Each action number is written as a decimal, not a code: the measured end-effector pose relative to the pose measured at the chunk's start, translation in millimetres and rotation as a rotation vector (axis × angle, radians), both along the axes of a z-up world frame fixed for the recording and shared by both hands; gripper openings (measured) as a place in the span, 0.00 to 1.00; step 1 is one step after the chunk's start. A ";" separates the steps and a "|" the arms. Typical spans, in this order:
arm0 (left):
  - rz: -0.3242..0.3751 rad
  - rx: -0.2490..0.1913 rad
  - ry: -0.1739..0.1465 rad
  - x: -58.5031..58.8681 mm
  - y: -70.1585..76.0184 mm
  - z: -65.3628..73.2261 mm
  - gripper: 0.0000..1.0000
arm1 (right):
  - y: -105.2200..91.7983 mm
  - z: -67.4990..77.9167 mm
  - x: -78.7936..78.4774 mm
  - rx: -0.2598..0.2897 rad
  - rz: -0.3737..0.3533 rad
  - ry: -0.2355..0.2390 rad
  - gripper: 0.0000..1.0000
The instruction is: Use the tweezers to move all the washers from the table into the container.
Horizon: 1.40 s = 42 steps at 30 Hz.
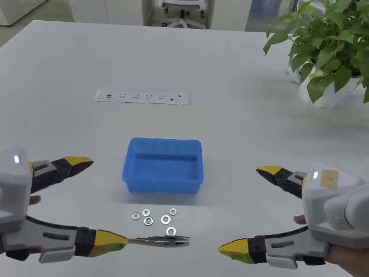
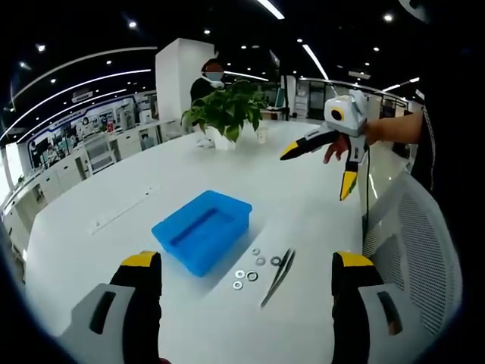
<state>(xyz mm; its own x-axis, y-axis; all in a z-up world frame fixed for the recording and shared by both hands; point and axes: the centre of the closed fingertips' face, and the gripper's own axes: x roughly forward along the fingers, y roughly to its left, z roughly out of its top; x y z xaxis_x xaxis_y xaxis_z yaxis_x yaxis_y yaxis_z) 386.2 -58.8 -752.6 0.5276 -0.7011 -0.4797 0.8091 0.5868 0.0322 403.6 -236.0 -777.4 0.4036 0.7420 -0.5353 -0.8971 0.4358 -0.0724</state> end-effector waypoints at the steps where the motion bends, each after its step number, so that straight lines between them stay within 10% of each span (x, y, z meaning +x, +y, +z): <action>1: 0.000 0.002 0.000 0.3 0.2 -0.2 0.99 | -0.2 -0.1 0.0 -0.001 0.000 0.000 1.00; 42: -0.062 0.089 0.028 6.1 1.6 -22.7 0.99 | 8.8 -18.1 5.5 -0.088 0.091 -0.005 0.98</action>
